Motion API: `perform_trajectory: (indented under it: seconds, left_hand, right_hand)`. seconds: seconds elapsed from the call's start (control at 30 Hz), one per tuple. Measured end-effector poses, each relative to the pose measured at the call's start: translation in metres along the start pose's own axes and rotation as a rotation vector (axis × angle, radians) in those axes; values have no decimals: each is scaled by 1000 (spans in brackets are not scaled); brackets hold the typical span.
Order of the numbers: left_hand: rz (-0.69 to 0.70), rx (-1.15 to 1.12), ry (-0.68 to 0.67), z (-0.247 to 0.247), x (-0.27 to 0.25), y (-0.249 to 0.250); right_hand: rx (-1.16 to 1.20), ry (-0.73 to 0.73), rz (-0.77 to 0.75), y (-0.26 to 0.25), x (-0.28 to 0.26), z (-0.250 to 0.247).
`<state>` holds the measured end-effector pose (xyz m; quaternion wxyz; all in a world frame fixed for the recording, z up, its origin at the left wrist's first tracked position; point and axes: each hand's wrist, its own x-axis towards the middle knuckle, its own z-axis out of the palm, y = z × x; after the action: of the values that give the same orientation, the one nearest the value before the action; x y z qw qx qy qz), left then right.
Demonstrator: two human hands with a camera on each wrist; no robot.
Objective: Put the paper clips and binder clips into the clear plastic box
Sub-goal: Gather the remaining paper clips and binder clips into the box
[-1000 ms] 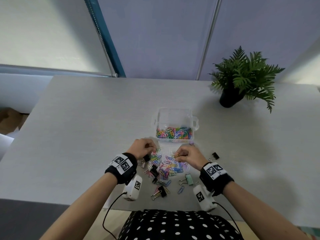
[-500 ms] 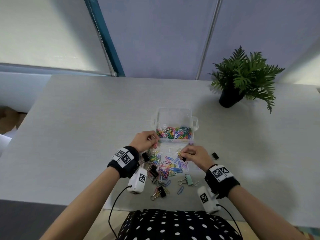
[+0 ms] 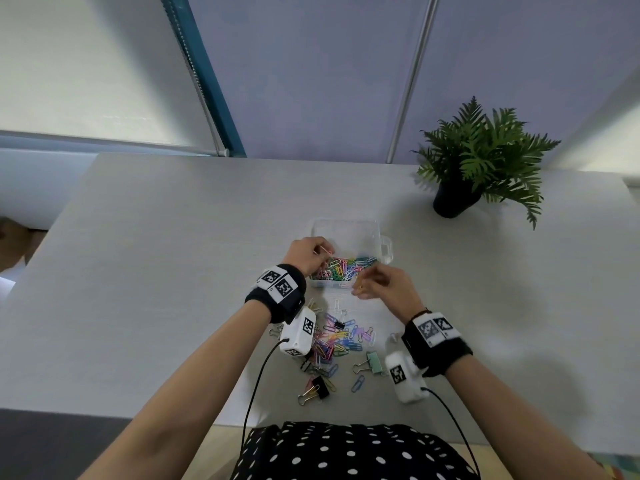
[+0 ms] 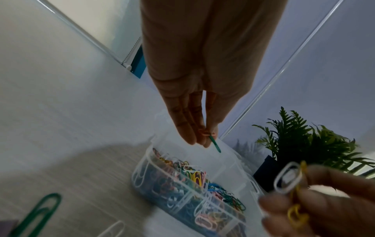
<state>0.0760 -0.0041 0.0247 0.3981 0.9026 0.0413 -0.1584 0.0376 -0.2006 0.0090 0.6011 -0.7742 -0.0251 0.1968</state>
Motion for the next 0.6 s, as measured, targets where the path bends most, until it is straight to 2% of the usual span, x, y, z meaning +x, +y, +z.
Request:
perform_trajectory:
  seconds: [0.13, 0.23, 0.3, 0.37, 0.4, 0.47, 0.6]
  left_hand:
    - [38, 34, -25, -7, 1, 1]
    - [89, 129, -124, -14, -5, -1]
    - [141, 162, -89, -18, -15, -5]
    - [193, 151, -32, -19, -30, -11]
    - [200, 154, -38, -17, -37, -16]
    - [191, 224, -137, -7, -54, -25]
    - [215, 447, -325, 29, -77, -34]
  right_hand:
    - [-17, 58, -63, -18, 26, -2]
    - [-386, 5, -129, -22, 35, 0]
    - [-587, 1, -191, -24, 32, 2]
    - [-657, -3, -289, -24, 21, 5]
    - [-672, -48, -325, -21, 14, 8]
    - [-740, -208, -340, -12, -1, 18]
    - [-1080, -441, -313, 14, -23, 39]
